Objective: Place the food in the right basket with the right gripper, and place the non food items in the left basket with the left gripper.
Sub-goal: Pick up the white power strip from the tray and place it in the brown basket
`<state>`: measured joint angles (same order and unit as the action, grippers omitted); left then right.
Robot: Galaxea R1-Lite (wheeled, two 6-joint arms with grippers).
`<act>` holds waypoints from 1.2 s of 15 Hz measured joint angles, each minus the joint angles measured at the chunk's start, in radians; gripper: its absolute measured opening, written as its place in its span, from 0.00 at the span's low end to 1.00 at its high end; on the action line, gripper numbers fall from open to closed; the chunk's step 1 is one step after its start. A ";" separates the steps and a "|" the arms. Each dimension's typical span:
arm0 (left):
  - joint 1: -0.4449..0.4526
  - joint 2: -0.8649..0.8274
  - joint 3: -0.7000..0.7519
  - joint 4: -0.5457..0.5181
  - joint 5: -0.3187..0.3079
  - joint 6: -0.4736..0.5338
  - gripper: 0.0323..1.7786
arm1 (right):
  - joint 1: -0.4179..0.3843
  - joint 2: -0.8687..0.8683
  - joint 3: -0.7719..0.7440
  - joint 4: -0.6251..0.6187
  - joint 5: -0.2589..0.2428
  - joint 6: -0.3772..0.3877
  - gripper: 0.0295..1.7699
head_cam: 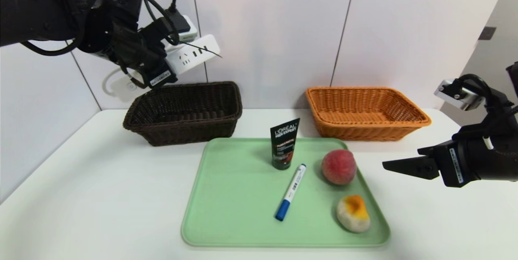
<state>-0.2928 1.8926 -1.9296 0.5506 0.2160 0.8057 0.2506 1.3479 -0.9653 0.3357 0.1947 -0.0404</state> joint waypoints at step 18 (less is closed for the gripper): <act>0.019 0.200 0.034 -0.208 0.066 0.195 0.66 | -0.016 0.003 0.033 -0.051 -0.001 0.000 0.97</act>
<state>-0.2740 2.0926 -1.8955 0.3423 0.2819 1.0011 0.2347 1.3504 -0.9328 0.2851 0.1938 -0.0404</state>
